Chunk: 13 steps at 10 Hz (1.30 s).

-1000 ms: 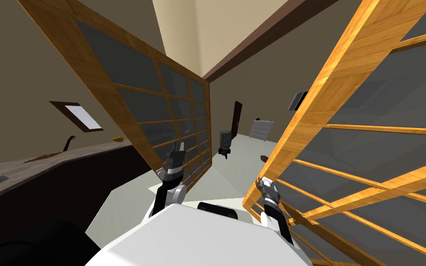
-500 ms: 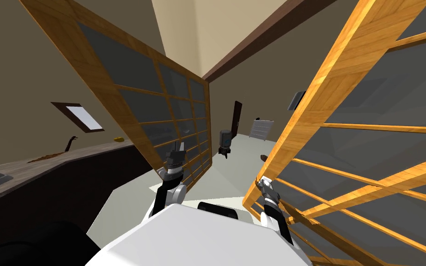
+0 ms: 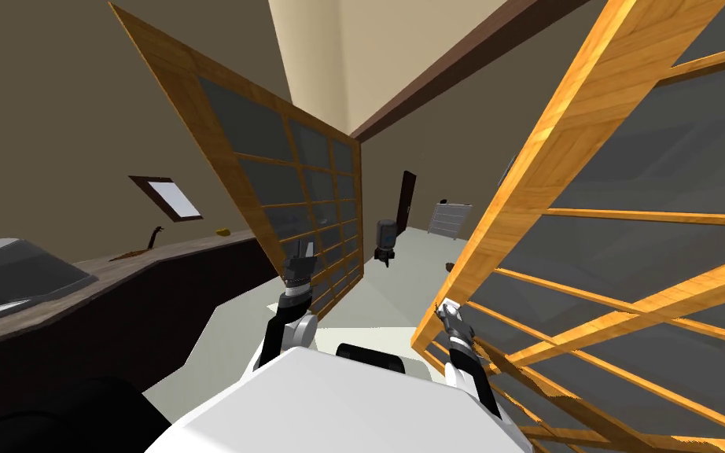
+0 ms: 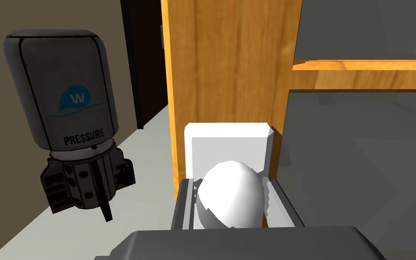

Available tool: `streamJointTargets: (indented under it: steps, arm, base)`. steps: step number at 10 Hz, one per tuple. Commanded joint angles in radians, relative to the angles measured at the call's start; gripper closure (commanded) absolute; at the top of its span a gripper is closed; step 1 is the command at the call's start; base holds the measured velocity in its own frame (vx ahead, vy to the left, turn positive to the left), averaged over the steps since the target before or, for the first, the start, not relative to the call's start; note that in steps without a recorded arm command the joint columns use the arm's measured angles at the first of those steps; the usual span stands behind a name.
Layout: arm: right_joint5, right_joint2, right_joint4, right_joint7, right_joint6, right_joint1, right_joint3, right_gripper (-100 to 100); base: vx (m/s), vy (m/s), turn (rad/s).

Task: Pull the door open

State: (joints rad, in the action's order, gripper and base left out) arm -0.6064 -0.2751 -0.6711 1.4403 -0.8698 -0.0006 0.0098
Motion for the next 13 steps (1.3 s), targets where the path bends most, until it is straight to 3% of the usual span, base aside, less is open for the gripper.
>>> streamJointTargets:
  steps: [1,5,6,7,13]
  arm:
    - [0.01,-0.005,-0.004,0.019,-0.001,0.008,0.021,100]
    - [0.04,-0.029,-0.022,0.072,-0.002,0.023,0.076,100]
    - [0.035,-0.024,-0.031,0.059,0.005,0.03,0.068,100]
    - [0.048,-0.034,-0.036,0.081,0.001,0.041,0.093,100]
    - [0.087,-0.079,-0.062,0.151,-0.024,0.07,0.168,100]
  base:
    - [-0.218,0.019,0.076]
    - [-0.249,-0.015,0.099]
    - [-0.104,0.004,0.029]
    - [-0.163,-0.01,0.093]
    - [-0.249,-0.011,0.092]
